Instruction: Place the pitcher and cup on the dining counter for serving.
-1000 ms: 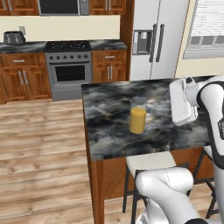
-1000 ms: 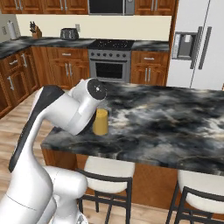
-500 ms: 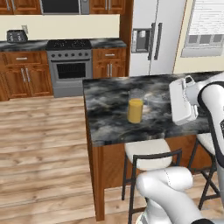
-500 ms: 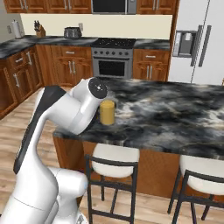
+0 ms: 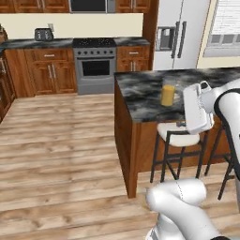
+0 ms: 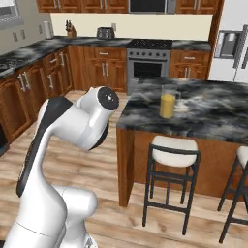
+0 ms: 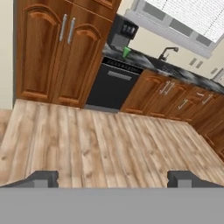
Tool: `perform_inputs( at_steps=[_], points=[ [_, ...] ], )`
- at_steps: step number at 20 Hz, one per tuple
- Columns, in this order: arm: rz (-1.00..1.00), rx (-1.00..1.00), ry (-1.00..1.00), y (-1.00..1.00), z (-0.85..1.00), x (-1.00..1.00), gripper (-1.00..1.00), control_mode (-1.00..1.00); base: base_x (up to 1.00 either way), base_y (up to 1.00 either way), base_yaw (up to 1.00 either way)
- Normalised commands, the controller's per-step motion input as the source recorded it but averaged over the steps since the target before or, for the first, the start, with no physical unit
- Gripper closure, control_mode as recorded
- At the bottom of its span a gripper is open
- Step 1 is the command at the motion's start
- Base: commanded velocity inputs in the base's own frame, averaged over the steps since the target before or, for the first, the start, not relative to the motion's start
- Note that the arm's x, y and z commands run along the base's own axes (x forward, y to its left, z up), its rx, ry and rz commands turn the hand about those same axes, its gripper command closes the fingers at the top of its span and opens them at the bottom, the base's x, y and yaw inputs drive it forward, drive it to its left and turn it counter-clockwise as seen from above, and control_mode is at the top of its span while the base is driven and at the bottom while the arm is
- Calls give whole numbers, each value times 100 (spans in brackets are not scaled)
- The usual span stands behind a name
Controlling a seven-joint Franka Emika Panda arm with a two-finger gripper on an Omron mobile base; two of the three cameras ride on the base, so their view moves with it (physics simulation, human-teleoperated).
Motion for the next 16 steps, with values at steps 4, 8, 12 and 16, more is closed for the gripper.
perform_inputs(
  at_steps=[4,8,12,16],
  points=[
    [0,0,0,0,0,0,-100,100,3,100,30],
    [0,0,0,0,0,0,-100,100,51,83,45],
    [0,0,0,0,0,0,-100,100,95,39,45],
    [0,0,0,0,0,0,-100,100,100,18,43]
  ],
)
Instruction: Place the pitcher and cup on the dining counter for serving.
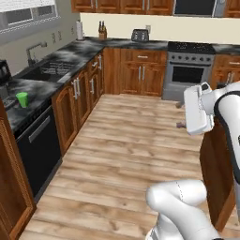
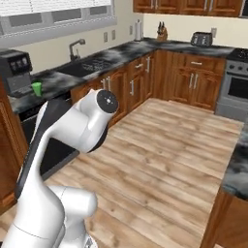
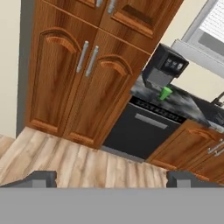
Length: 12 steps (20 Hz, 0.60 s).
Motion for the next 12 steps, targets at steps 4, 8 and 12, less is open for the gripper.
perform_inputs(
  at_steps=[4,8,12],
  points=[
    [0,0,0,0,0,0,-100,100,100,0,40],
    [0,0,0,0,0,0,-100,100,100,0,37],
    [0,0,0,0,0,0,-100,100,100,0,41]
  ],
)
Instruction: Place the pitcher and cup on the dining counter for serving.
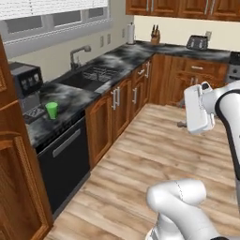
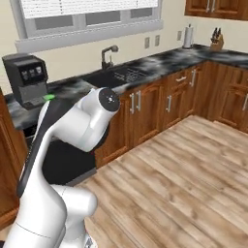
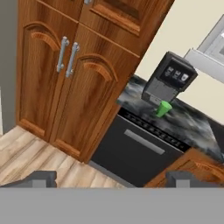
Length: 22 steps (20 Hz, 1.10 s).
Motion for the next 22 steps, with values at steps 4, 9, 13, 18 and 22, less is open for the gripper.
perform_inputs(
  at_steps=[4,9,13,18,22],
  points=[
    [0,0,0,0,0,0,-100,100,100,0,44],
    [0,0,0,0,0,0,-100,100,100,-7,42],
    [0,0,0,0,0,0,-100,100,100,-30,38],
    [0,0,0,0,0,0,-100,100,87,-31,44],
    [0,0,0,0,0,0,-100,100,46,-9,53]
  ],
)
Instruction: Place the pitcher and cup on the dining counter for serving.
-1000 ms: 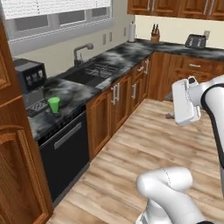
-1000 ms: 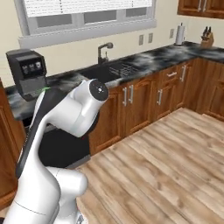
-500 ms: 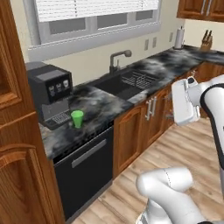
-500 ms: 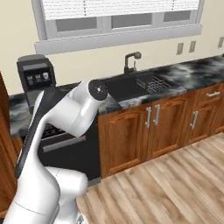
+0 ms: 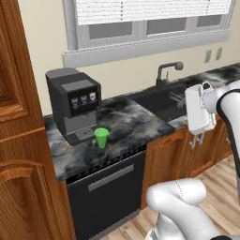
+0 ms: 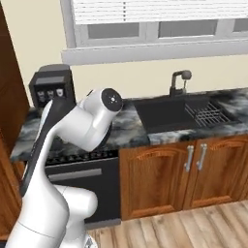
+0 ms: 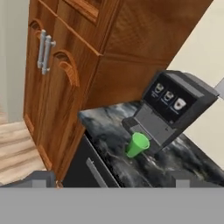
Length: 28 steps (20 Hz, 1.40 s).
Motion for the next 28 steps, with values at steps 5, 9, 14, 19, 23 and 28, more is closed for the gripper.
perform_inputs(
  at_steps=[5,9,14,19,23,28],
  points=[
    [0,0,0,0,0,0,-100,100,33,0,55],
    [0,0,0,0,0,0,-100,100,30,-15,51],
    [0,0,0,0,0,0,-100,100,30,-48,34],
    [0,0,0,0,0,0,-100,100,16,-44,9],
    [-1,0,0,0,-10,10,-100,-100,7,-7,0],
    [-15,-2,4,12,-7,30,-100,-100,0,0,0]
  ],
)
